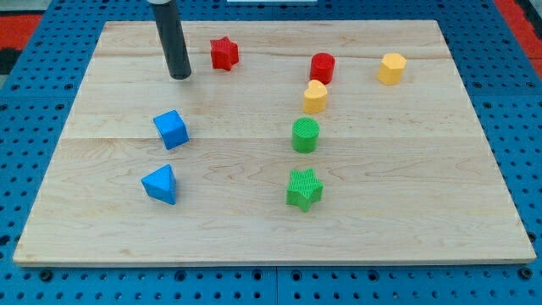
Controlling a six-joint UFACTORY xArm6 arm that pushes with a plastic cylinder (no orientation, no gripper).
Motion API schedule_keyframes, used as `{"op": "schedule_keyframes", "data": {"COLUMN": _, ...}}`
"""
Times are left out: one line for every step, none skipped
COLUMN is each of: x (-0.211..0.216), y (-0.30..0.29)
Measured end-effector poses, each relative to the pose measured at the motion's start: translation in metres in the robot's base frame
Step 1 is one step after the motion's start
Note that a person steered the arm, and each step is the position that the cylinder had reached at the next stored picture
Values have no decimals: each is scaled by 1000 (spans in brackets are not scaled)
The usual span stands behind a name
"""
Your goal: Slide the red star towards the center
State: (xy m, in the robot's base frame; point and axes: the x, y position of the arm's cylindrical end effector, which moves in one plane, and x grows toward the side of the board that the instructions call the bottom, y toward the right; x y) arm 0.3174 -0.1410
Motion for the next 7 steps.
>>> {"op": "schedule_keyframes", "data": {"x": -46, "y": -21}}
{"op": "schedule_keyframes", "data": {"x": -68, "y": -14}}
{"op": "schedule_keyframes", "data": {"x": -69, "y": 32}}
{"op": "schedule_keyframes", "data": {"x": -59, "y": 36}}
{"op": "schedule_keyframes", "data": {"x": -55, "y": 64}}
{"op": "schedule_keyframes", "data": {"x": -47, "y": 70}}
{"op": "schedule_keyframes", "data": {"x": -42, "y": 68}}
